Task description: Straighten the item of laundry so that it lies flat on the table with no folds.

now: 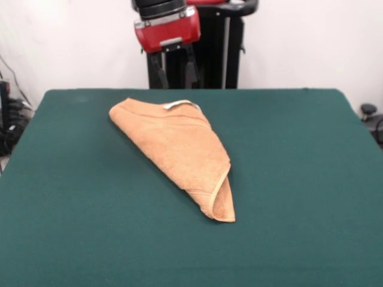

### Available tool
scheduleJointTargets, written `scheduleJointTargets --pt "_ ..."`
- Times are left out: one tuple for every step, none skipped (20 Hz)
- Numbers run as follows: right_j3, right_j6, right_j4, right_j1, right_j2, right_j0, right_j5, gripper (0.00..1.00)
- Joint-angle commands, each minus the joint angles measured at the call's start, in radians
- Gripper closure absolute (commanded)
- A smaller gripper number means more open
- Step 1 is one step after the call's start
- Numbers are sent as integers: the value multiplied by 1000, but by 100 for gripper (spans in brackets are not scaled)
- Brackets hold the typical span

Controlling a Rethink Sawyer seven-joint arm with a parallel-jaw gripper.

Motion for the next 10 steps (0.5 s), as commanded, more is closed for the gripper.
scheduleJointTargets --pt "3 98 -35 28 -15 133 11 0" --pt "-5 106 -52 76 -39 144 -20 0" --pt "-11 113 -61 120 -53 150 -62 0" --pt "-20 109 -70 159 -60 154 -93 0" --pt "-22 111 -75 189 -67 156 -128 0" --pt "-27 113 -81 215 -79 162 -153 0" --pt "-29 117 -85 236 -87 168 -178 0" --pt "-33 116 -91 260 -90 169 -202 0" --pt "-36 117 -92 279 -92 172 -215 0" --pt "-42 116 -96 296 -92 174 -229 0"
